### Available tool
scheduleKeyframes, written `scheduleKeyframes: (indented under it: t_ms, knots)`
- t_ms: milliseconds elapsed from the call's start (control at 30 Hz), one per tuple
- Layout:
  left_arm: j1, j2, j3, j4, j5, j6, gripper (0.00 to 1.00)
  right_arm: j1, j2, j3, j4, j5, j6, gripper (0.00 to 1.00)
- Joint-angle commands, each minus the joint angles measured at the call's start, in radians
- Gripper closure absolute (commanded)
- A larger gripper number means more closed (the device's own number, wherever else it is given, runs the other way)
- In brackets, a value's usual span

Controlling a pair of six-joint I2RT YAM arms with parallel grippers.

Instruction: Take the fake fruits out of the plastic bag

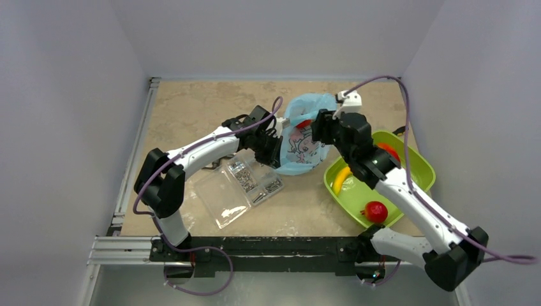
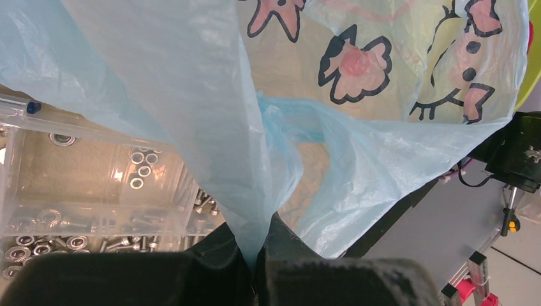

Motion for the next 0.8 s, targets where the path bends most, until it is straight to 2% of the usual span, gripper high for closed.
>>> scheduleKeyframes:
  t_ms: [0,100,167,333,433,600,767]
  knots:
    - [-0.003,-0.021,0.032,0.009,-0.018,0.018,1.0,-0.003,-0.173,-0.09,-0.042,0.181,0.089,1.0]
    - [-0.004,-0.019,0.032,0.009,-0.019,0.018,1.0,-0.006,-0.253,-0.181,-0.071,0.24,0.192,1.0]
    - [-0.006,-0.017,0.034,0.008,-0.017,0.018,1.0,-0.021,-0.276,-0.23,-0.132,0.277,0.319,1.0]
    - [-0.016,-0.011,0.032,0.004,-0.021,0.021,1.0,-0.161,-0.232,-0.328,-0.263,0.206,0.566,1.0]
    - [-0.022,-0.007,0.035,0.002,-0.023,0.024,1.0,-0.228,-0.192,-0.354,-0.355,0.225,0.703,1.0]
    - [-0.021,-0.006,0.043,-0.008,-0.021,0.029,1.0,-0.269,-0.193,-0.403,-0.374,0.2,0.754,1.0]
    - [-0.021,-0.015,0.042,-0.008,-0.017,0.029,1.0,-0.326,-0.199,-0.456,-0.339,0.151,0.757,0.83]
